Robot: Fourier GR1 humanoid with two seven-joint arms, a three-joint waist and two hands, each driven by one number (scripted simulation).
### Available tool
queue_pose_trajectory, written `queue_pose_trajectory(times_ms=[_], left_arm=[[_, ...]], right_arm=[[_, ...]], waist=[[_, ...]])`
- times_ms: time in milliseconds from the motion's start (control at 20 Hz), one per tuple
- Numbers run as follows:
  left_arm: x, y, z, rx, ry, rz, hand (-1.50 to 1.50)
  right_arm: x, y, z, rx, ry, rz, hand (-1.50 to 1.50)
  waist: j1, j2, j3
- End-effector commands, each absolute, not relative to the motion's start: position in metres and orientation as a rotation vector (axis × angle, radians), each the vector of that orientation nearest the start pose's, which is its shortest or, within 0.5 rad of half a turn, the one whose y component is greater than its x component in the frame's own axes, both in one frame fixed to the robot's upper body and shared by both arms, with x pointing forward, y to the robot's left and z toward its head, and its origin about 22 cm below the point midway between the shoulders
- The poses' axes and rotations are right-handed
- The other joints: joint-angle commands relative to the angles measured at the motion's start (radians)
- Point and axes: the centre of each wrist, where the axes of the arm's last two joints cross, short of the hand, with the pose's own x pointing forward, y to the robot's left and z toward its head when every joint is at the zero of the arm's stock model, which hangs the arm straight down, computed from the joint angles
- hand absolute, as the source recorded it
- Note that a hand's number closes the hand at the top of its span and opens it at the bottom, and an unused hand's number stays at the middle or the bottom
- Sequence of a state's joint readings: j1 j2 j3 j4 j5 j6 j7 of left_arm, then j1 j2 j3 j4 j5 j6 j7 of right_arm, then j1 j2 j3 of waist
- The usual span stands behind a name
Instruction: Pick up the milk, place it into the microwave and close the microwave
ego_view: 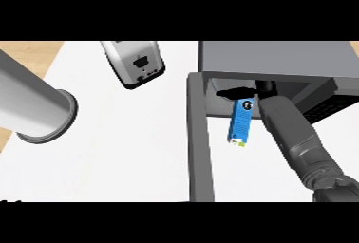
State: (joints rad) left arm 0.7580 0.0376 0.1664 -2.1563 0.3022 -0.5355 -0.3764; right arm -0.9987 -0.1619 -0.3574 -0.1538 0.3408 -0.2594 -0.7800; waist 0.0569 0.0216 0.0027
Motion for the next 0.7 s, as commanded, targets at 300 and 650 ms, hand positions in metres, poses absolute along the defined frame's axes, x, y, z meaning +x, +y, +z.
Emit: queue_pose_trajectory(times_ms=[300,650], left_arm=[[0.07,0.27,0.055,-0.2,-1.901,-0.064,-1.5],[0.095,0.247,0.058,-0.258,-1.899,-0.141,-1.5]], right_arm=[[0.395,-0.225,-0.039,-0.164,-1.905,0.305,-1.5],[0.355,-0.235,-0.081,-0.071,-1.875,0.299,-1.5]], waist=[[-0.045,-0.02,-0.002],[-0.084,-0.032,-0.004]])
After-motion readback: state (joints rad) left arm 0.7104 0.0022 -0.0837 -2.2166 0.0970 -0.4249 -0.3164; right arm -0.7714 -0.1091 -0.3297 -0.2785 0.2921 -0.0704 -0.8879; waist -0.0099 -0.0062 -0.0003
